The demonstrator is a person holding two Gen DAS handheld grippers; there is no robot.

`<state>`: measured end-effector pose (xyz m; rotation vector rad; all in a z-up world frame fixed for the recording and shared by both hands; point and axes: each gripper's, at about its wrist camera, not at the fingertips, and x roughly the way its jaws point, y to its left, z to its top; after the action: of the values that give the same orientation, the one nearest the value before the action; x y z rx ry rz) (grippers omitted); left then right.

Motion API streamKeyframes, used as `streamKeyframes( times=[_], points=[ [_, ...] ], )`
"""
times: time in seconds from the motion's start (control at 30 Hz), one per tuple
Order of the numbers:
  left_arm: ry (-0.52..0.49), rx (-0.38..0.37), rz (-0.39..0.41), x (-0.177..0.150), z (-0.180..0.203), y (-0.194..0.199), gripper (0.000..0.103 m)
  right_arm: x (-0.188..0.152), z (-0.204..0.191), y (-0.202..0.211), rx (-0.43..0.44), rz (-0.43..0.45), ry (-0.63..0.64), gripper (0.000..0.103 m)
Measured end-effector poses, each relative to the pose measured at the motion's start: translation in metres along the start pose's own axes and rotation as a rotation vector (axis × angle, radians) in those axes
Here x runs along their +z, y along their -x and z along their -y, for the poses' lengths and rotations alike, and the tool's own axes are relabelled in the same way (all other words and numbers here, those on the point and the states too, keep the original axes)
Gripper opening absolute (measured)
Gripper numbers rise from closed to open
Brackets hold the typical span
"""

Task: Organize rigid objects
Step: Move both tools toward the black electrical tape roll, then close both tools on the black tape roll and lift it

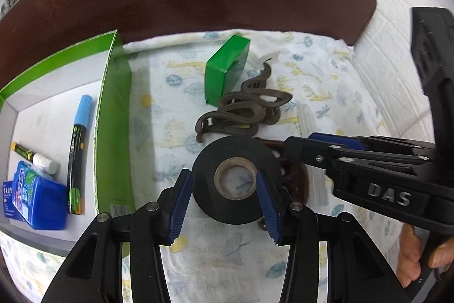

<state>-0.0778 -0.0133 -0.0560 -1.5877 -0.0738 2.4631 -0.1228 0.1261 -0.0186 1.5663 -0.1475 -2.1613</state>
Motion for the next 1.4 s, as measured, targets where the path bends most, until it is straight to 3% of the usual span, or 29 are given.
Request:
streamKeyframes(
  times=[0.1, 0.33, 0.5, 0.63, 0.7, 0.77, 0.83, 0.97, 1.1, 1.23, 1.3, 1.4],
  points=[
    [0.055, -0.027, -0.035, -0.001, -0.007, -0.009, 0.047, -0.001, -0.003, -0.001, 0.037, -0.005, 0.013, 0.033],
    [0.08, -0.063, -0.044, -0.001, -0.01, -0.01, 0.047, -0.001, -0.012, -0.016, 0.092, -0.045, 0.013, 0.031],
    [0.044, -0.072, -0.032, 0.0, -0.009, -0.009, 0.045, -0.005, -0.005, -0.019, 0.108, -0.051, -0.026, 0.027],
    [0.0, -0.104, -0.038, -0.001, -0.004, -0.008, 0.038, -0.008, -0.009, -0.015, 0.106, -0.044, -0.015, 0.021],
    [-0.034, -0.139, -0.039, -0.003, 0.003, -0.005, 0.033, -0.008, -0.01, -0.014, 0.098, -0.042, -0.009, 0.02],
    [-0.063, -0.237, -0.049, -0.006, 0.013, -0.003, 0.032, -0.009, -0.011, -0.013, 0.113, -0.049, -0.017, 0.021],
    [-0.092, -0.229, -0.046, -0.008, 0.023, 0.0, 0.032, -0.011, -0.011, -0.013, 0.113, -0.053, -0.013, 0.021],
    [-0.098, -0.127, -0.03, -0.009, 0.025, 0.006, 0.033, -0.013, -0.009, -0.009, 0.102, -0.037, -0.02, 0.02],
    [0.032, -0.125, -0.085, -0.011, 0.0, 0.003, 0.033, -0.009, -0.01, -0.005, 0.094, -0.024, -0.011, 0.02],
    [0.278, -0.174, -0.198, -0.022, -0.032, -0.013, 0.033, -0.002, -0.019, -0.01, 0.087, -0.023, 0.013, 0.02],
    [0.366, -0.208, -0.193, -0.024, -0.043, -0.016, 0.033, 0.002, -0.023, -0.014, 0.09, -0.028, 0.032, 0.02],
    [0.403, -0.169, -0.144, -0.02, -0.05, -0.013, 0.032, 0.007, -0.028, -0.021, 0.072, -0.04, 0.057, 0.02]
  ],
)
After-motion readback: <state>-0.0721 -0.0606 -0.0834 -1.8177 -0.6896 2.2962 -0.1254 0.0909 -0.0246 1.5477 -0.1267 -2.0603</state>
